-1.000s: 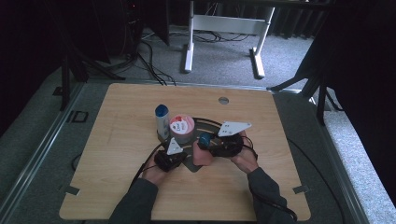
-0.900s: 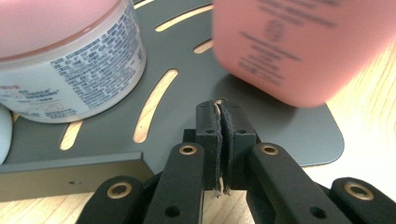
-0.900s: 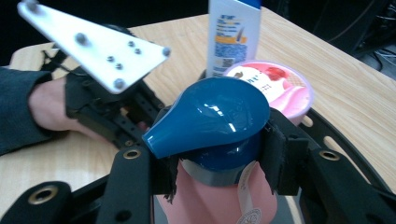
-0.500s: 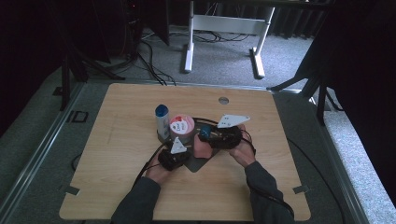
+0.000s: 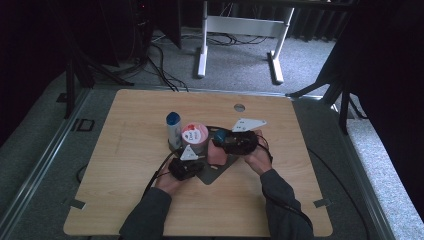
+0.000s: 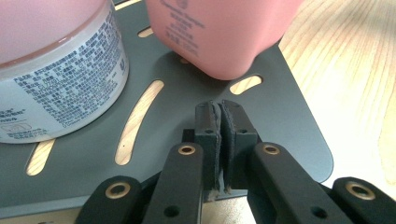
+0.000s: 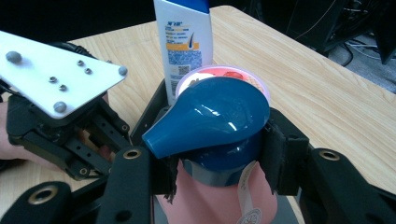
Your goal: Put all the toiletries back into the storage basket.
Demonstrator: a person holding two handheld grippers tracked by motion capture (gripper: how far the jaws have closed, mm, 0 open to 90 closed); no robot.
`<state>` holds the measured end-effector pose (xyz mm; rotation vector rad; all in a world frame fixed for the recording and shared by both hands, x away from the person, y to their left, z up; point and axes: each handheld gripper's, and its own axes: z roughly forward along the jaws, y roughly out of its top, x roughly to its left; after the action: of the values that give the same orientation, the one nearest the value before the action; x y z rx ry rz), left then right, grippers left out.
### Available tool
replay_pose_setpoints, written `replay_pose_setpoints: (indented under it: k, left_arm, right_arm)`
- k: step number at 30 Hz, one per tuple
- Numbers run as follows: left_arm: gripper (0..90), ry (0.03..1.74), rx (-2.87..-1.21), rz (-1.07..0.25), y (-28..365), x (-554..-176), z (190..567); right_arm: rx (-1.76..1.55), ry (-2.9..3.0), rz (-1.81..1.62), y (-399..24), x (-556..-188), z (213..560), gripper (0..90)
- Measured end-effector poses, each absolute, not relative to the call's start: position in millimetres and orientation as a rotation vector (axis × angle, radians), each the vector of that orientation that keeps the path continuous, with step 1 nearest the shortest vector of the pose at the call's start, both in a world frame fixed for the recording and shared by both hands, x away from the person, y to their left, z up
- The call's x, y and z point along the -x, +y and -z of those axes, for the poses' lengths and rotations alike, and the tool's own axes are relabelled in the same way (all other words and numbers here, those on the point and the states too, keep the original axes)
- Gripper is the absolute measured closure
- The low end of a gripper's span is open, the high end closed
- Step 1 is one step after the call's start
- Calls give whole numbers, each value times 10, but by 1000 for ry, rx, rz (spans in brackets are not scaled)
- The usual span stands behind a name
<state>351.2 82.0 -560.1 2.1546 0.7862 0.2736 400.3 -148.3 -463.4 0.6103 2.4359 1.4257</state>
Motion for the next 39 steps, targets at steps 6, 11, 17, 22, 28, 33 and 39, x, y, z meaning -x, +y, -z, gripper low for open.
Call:
replay_pose_setpoints:
  k: [6,11,17,22,28,33,39]
  left_arm:
    - [868,780,-2158,-280,817,-3507,5601]
    - [897,775,-2160,-279,815,-3505,5600]
    - [899,772,-2163,-281,815,-3504,5599]
    - [900,773,-2163,-281,815,-3504,5599]
    - [900,773,-2161,-285,812,-3501,5600]
    - [900,776,-2160,-285,813,-3501,5600]
    - [900,776,-2162,-282,816,-3505,5599]
  right_arm:
    - [-619,2428,-1427,-1486,-4029,4627,532]
    - [-641,2418,-1421,-1504,-4068,4621,532]
    - [-666,2408,-1415,-1526,-4116,4625,532]
    - [-690,2398,-1410,-1537,-4157,4640,532]
    - [-714,2386,-1404,-1540,-4210,4650,532]
    - [-726,2380,-1402,-1530,-4245,4648,532]
    - [-745,2371,-1386,-1518,-4304,4651,532]
